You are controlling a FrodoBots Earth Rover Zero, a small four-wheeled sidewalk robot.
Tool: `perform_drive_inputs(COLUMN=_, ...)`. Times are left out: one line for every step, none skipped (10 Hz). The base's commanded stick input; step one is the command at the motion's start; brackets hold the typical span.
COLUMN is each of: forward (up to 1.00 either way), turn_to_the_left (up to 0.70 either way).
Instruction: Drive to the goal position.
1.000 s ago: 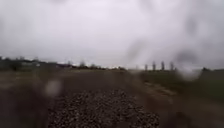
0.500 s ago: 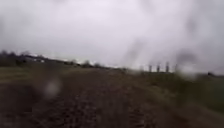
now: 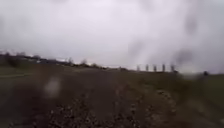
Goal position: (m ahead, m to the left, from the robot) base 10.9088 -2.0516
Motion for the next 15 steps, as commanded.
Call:
perform_drive_inputs(forward=1.00, turn_to_the_left=0.00)
perform_drive_inputs(forward=1.00, turn_to_the_left=0.00)
perform_drive_inputs(forward=1.00, turn_to_the_left=0.00)
perform_drive_inputs(forward=1.00, turn_to_the_left=0.00)
perform_drive_inputs(forward=1.00, turn_to_the_left=0.00)
perform_drive_inputs(forward=1.00, turn_to_the_left=0.28)
perform_drive_inputs(forward=1.00, turn_to_the_left=0.38)
perform_drive_inputs(forward=1.00, turn_to_the_left=0.24)
perform_drive_inputs(forward=1.00, turn_to_the_left=0.04)
perform_drive_inputs(forward=1.00, turn_to_the_left=0.00)
perform_drive_inputs(forward=1.00, turn_to_the_left=0.00)
perform_drive_inputs(forward=1.00, turn_to_the_left=0.00)
perform_drive_inputs(forward=1.00, turn_to_the_left=0.00)
perform_drive_inputs(forward=1.00, turn_to_the_left=0.00)
perform_drive_inputs(forward=1.00, turn_to_the_left=0.00)
